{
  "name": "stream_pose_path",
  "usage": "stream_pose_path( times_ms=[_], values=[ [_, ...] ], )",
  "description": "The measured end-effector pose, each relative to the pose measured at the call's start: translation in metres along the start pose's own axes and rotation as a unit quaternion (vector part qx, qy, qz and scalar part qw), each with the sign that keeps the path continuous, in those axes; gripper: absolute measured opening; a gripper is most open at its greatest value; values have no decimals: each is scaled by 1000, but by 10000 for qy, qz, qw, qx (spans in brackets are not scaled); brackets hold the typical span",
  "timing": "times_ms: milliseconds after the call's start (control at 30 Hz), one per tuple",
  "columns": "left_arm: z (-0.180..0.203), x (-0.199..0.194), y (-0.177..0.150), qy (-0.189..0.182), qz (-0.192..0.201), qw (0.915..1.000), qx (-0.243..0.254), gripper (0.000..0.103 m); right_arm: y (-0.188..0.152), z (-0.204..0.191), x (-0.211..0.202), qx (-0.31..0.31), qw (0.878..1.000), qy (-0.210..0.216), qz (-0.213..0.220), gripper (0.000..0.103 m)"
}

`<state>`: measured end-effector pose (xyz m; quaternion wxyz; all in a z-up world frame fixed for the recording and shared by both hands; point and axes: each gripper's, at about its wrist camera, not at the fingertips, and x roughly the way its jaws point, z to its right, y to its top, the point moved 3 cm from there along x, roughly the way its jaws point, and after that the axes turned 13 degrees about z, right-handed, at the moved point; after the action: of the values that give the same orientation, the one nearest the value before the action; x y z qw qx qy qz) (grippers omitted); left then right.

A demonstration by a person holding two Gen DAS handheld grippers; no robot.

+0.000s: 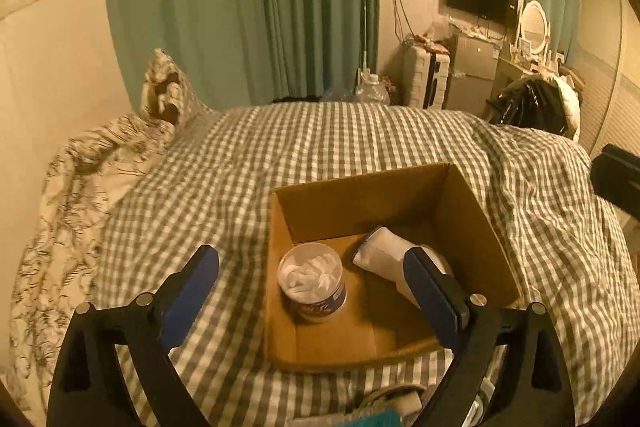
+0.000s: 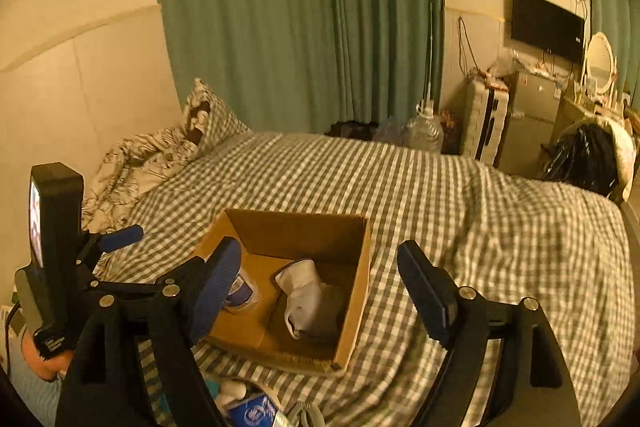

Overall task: Organize objects
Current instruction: 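Carry sock and jar over the cardboard box and open both grippers, then grasp the teal blister pack with left gripper while right grasps the Vinda tissue pack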

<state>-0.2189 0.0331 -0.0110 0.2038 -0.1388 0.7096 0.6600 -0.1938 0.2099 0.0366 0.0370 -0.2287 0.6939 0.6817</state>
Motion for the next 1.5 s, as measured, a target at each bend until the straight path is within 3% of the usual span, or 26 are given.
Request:
stream_pose_path(
  times_ms=[233,400,667,800,967,1133,1333,1500],
  values=[
    [-1,-46,-15,8,64,10000,18,101,-2,-10,-53,-245,9996,60,101,87],
    [1,-66,-49,67,-37,9999,73,101,-35,-15,-68,-423,9991,9,-77,87],
    [9,-72,-128,8,-512,9987,-35,101,-116,-23,-57,-509,9959,-27,-752,87],
    [19,-70,-161,-146,-824,9964,166,101,-147,-29,-45,-558,9927,-27,-1068,87],
    [29,-64,-179,-111,-868,9949,501,101,-180,-37,-28,-562,9874,132,-1474,87],
    [33,-55,-181,-128,-863,9944,603,100,-189,-35,-24,-409,9861,175,-1598,87],
    [36,-50,-177,-233,-791,9946,630,83,-195,-32,-19,-359,9841,130,-1736,87],
    [37,-48,-179,-411,-899,9934,578,39,-198,-34,-16,-397,9831,115,-1782,87]
  ],
)
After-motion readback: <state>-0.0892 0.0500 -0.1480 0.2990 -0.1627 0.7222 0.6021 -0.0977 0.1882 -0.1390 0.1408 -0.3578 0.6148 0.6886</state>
